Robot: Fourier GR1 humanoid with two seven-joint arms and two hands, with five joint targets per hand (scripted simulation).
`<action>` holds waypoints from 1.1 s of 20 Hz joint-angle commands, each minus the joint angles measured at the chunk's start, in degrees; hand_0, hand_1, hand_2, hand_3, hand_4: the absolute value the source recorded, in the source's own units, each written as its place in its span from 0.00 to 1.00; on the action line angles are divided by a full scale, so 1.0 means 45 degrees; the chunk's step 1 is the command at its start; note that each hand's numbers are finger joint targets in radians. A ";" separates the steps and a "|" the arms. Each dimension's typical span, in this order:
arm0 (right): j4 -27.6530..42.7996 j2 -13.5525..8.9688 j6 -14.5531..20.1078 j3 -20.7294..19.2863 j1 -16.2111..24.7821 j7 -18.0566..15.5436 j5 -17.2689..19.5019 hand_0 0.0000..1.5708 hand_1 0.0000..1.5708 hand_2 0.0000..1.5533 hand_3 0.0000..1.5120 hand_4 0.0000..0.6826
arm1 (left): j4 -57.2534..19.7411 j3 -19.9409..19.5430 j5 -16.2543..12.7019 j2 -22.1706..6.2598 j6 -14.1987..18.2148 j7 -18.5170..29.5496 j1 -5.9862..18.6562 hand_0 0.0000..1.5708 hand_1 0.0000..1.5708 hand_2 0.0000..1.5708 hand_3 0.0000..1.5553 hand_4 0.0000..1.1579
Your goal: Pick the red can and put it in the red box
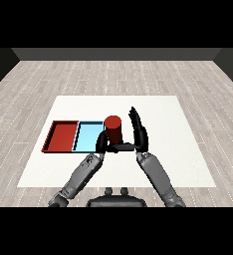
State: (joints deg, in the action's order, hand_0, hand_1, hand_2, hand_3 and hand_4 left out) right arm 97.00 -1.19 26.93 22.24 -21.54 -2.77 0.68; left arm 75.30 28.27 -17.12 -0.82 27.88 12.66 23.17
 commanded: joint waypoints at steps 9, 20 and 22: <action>0.3688 -0.1494 -0.1658 -0.1975 0.3080 -0.0592 -0.1122 0.00 0.00 0.00 0.00 0.00 | 0.1848 -0.1363 0.1054 -0.1260 -0.0299 -0.1630 -0.0445 1.00 1.00 1.00 0.94 0.99; 0.2225 -0.2110 -0.2767 -0.4211 0.5516 -0.2732 -0.2204 0.00 0.00 0.00 0.00 0.00 | 0.0086 -0.4000 0.1426 -0.3848 -0.0676 -0.2606 0.0130 1.00 1.00 1.00 0.96 0.97; 0.2615 -0.1991 -0.2482 -0.4048 0.5213 -0.2133 -0.2099 0.00 0.00 0.00 0.00 0.00 | -0.0453 -0.4303 0.1887 -0.4895 -0.0838 -0.2587 -0.0077 1.00 1.00 1.00 0.95 0.97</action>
State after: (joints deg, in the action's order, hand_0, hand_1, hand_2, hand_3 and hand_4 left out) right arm 110.32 -10.40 16.03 5.25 1.70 -11.60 -8.26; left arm 76.41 12.12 -10.31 -17.27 24.84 2.98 22.57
